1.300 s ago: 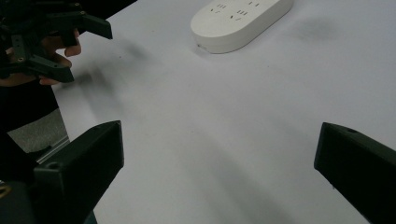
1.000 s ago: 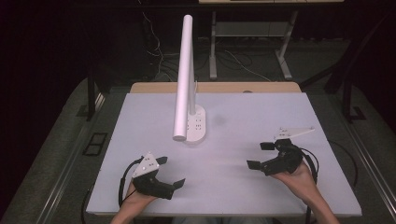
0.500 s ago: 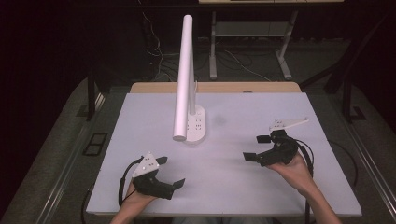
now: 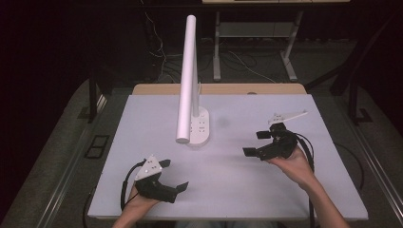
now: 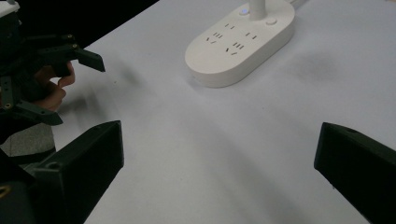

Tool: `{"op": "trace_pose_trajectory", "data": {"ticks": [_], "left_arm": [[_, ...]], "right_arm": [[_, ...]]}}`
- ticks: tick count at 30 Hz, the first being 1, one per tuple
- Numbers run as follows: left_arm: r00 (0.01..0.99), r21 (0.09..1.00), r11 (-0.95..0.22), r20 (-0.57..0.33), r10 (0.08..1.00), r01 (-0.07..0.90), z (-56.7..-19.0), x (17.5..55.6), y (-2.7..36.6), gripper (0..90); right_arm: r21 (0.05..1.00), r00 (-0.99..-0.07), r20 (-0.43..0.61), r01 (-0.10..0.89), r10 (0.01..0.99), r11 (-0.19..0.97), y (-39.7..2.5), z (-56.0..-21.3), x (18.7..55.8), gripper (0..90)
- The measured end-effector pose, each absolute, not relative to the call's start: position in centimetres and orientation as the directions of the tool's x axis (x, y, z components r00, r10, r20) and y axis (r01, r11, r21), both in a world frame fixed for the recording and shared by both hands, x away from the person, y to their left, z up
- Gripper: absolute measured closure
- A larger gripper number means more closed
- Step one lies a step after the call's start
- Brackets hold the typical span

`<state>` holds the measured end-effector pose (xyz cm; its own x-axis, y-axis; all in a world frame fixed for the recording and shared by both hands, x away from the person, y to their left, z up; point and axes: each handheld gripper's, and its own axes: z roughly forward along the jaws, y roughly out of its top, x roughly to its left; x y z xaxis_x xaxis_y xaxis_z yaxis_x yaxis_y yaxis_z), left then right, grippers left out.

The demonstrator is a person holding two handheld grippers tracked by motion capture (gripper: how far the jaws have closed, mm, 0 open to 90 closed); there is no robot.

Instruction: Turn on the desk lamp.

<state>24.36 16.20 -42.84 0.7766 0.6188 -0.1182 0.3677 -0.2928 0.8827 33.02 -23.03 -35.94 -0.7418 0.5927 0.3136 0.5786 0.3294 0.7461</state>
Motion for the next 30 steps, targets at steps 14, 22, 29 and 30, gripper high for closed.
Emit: {"op": "trace_pose_trajectory", "data": {"ticks": [14, 22, 29, 30], "left_arm": [[0.776, 0.883, -0.291, -0.121, 0.618, 0.369, -42.9, 24.3, 16.2, 0.0], [0.777, 0.884, -0.291, -0.120, 0.618, 0.367, -42.8, 24.3, 16.2, 0.0], [0.779, 0.881, -0.298, -0.118, 0.616, 0.368, -42.8, 24.3, 16.2, 0.0], [0.779, 0.881, -0.297, -0.118, 0.616, 0.369, -42.8, 24.3, 16.2, 0.0]], "right_arm": [[0.747, -0.748, 0.311, 0.574, 0.586, 0.336, -21.6, -34.8, 34.9, 0.9], [0.738, -0.736, 0.324, 0.590, 0.594, 0.328, -21.3, -34.6, 36.1, 0.9], [0.729, -0.732, 0.331, 0.599, 0.595, 0.331, -20.6, -34.9, 37.2, 0.9], [0.727, -0.733, 0.331, 0.600, 0.594, 0.334, -20.4, -34.9, 37.3, 0.9]]}}
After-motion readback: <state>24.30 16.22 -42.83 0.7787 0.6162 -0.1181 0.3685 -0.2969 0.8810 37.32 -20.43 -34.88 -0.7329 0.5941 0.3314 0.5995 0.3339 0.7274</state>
